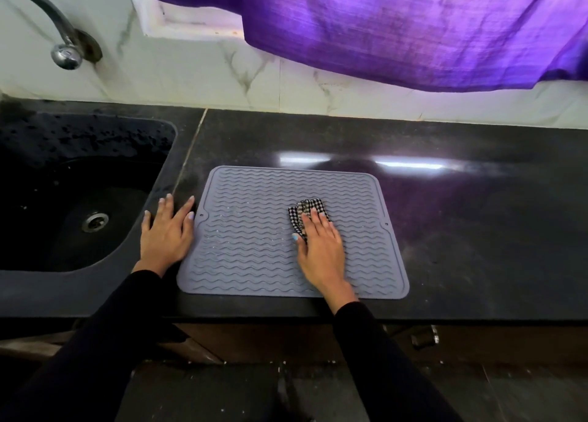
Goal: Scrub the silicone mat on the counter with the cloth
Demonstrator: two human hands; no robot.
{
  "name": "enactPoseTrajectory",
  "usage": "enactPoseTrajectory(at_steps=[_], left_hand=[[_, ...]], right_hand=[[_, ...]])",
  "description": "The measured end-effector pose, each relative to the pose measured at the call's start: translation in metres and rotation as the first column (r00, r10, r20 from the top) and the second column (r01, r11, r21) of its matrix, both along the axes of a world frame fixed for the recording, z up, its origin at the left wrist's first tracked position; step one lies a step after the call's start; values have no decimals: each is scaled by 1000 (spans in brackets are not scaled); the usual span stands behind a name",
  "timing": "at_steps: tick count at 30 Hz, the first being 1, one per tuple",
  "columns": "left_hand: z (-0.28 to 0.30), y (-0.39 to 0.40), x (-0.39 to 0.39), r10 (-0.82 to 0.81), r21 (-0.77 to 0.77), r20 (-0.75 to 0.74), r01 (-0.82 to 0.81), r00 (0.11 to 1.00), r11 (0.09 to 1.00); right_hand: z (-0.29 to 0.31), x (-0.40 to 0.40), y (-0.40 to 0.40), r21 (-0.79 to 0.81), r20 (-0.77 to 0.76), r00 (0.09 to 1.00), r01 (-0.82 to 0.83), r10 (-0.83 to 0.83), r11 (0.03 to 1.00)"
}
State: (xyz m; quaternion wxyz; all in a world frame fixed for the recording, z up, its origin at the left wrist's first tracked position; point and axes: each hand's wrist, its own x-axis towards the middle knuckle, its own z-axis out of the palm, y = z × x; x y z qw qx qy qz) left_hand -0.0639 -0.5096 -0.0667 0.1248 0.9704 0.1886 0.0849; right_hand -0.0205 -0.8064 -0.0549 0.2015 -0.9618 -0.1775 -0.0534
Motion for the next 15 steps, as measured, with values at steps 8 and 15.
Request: enactPoseTrajectory(at_steps=[8,15], left_hand=[[2,-4,-1,-79,-15,5,79,997,997],[2,-3,0,-95,-4,-35,95,995,996]], right_hand=[[22,19,-3,310,-238,963,199,-127,930],[51,2,33,585,-377,917,344,-129,734]])
